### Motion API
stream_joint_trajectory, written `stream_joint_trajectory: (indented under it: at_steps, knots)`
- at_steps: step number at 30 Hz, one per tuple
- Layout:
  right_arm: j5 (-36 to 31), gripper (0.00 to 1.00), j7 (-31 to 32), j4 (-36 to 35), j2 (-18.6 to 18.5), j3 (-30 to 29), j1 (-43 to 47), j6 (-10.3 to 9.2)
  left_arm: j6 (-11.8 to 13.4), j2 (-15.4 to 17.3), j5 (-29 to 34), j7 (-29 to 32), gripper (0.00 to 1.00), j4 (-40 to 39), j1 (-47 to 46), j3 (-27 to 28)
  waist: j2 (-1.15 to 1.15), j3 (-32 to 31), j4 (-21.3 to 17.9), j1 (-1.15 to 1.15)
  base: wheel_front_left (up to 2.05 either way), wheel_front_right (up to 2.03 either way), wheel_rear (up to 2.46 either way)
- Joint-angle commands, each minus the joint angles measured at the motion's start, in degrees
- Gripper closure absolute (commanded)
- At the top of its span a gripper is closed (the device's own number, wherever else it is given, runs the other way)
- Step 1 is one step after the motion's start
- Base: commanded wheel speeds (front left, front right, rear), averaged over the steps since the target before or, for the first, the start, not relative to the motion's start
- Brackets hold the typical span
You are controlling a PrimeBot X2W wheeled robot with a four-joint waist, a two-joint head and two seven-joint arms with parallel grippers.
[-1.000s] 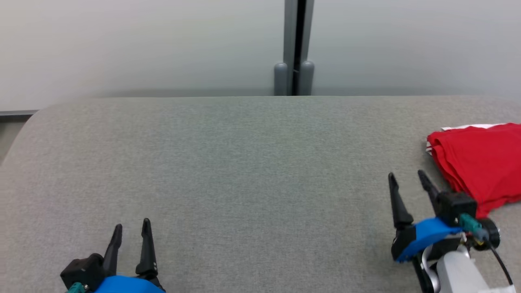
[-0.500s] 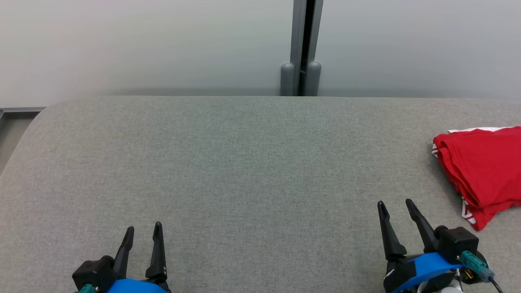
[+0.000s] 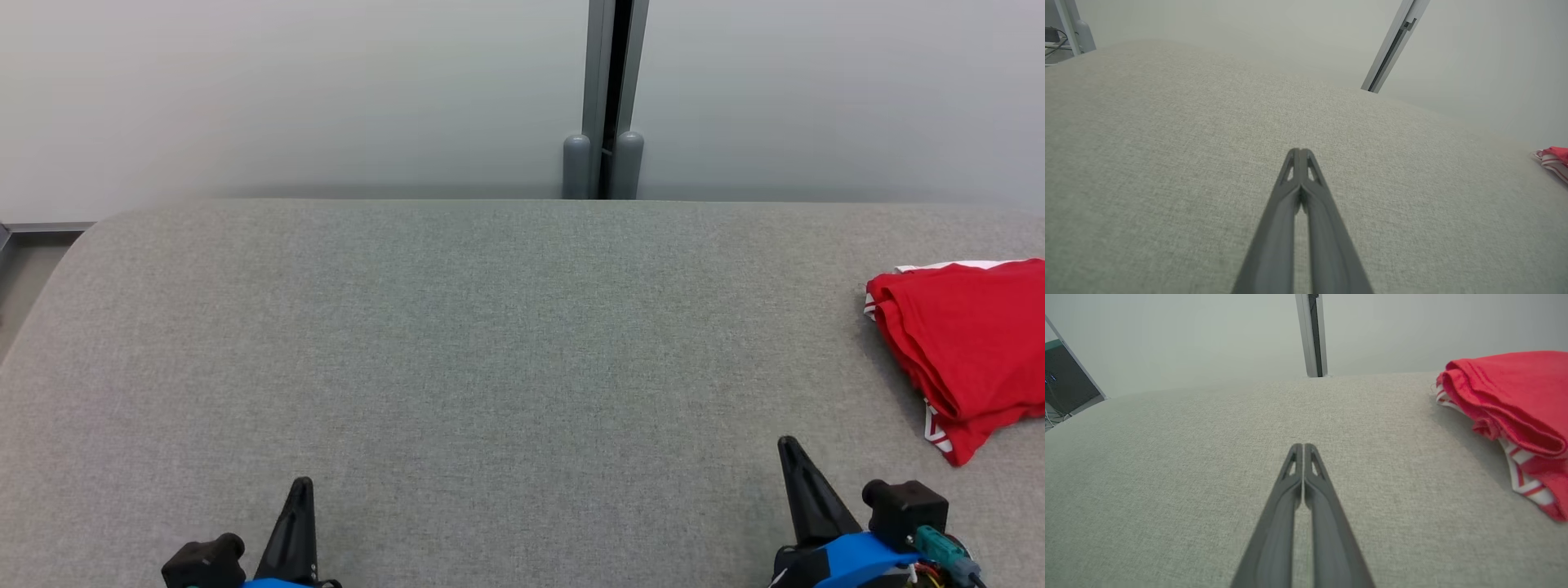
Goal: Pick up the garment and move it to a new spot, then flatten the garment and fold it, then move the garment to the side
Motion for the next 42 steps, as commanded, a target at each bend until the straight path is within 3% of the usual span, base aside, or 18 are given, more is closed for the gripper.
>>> stream_joint_trajectory:
  at_steps: [1, 22, 42]
  knots:
    - [2.0, 1.0, 0.6, -0.5, 0.0, -0.4, -0.5, 0.0, -0.1, 0.1, -1.6, 0.5, 1.0, -0.6, -0.6, 0.5, 0.0, 0.0, 0.0, 0.0, 0.0, 0.0, 0.0]
    - [23.8, 1.0, 6.0, -3.4, -0.1, -2.6, -0.9, 0.0, -1.3, -1.5, -18.6, 6.1, 1.0, -2.8, -2.6, 5.5, 0.0, -0.4, 0.0, 0.0, 0.0, 0.0, 0.0]
    - [39.5, 1.0, 10.1, -5.4, -0.2, -4.2, -1.3, 0.0, -2.2, -2.7, -30.8, 10.1, 1.0, -4.3, -4.0, 9.0, 0.0, -0.7, -0.1, 0.0, 0.0, 0.0, 0.0]
